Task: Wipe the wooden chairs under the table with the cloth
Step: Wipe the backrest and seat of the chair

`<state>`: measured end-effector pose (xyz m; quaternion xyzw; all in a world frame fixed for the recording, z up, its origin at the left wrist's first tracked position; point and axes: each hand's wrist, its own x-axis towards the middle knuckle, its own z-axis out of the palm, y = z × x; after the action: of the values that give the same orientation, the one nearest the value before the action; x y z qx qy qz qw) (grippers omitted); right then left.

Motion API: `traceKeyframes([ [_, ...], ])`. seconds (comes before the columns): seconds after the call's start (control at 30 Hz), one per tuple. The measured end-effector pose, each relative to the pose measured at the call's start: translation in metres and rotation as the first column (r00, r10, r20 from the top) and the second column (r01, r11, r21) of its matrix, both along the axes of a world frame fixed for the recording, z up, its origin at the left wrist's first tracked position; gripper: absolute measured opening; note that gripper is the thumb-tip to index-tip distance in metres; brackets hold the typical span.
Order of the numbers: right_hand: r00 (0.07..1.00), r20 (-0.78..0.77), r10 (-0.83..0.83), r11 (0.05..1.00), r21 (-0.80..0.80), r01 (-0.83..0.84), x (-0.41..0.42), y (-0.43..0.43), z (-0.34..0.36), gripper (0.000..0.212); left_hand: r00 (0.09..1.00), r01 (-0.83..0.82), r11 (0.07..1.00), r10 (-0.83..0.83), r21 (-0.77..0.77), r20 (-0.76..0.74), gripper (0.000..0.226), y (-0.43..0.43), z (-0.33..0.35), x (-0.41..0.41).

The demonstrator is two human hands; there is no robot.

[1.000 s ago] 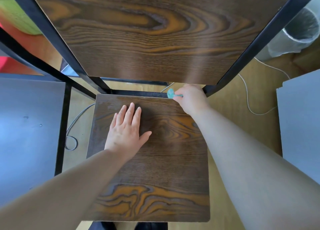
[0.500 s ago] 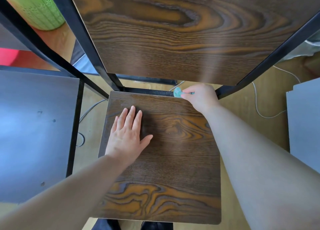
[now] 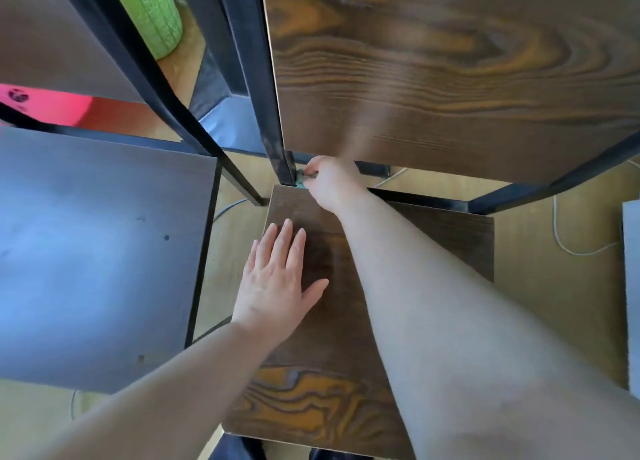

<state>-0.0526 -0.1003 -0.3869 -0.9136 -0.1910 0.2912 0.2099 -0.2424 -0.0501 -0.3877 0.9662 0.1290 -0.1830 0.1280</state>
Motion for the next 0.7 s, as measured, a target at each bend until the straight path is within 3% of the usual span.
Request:
traceKeyframes([
  [0.33,0.987,-0.16,0.004,1.0,-0.015,-0.006,0.009,-0.014,0.015,0.027,0.999,0.029,1.0,-0.029,-0.003,0.03,0.082,0.011,0.012,-0.011],
  [0.43,0.998,-0.061,-0.026,0.998,0.063,0.03,0.002,-0.024,0.012,0.024,0.998,0.053,0.999,-0.053,-0.001,0.027,0.083,0.015,0.012,-0.014],
  [0.53,0.998,0.049,0.041,0.998,0.039,-0.042,-0.021,-0.033,0.011,0.024,0.997,0.062,0.998,-0.063,0.009,0.037,0.084,0.019,0.015,-0.017],
  [0.7,0.994,0.093,-0.05,0.998,0.039,0.047,-0.077,-0.065,0.008,0.024,0.995,0.099,0.995,-0.1,0.031,0.026,0.084,0.018,0.018,-0.02],
])
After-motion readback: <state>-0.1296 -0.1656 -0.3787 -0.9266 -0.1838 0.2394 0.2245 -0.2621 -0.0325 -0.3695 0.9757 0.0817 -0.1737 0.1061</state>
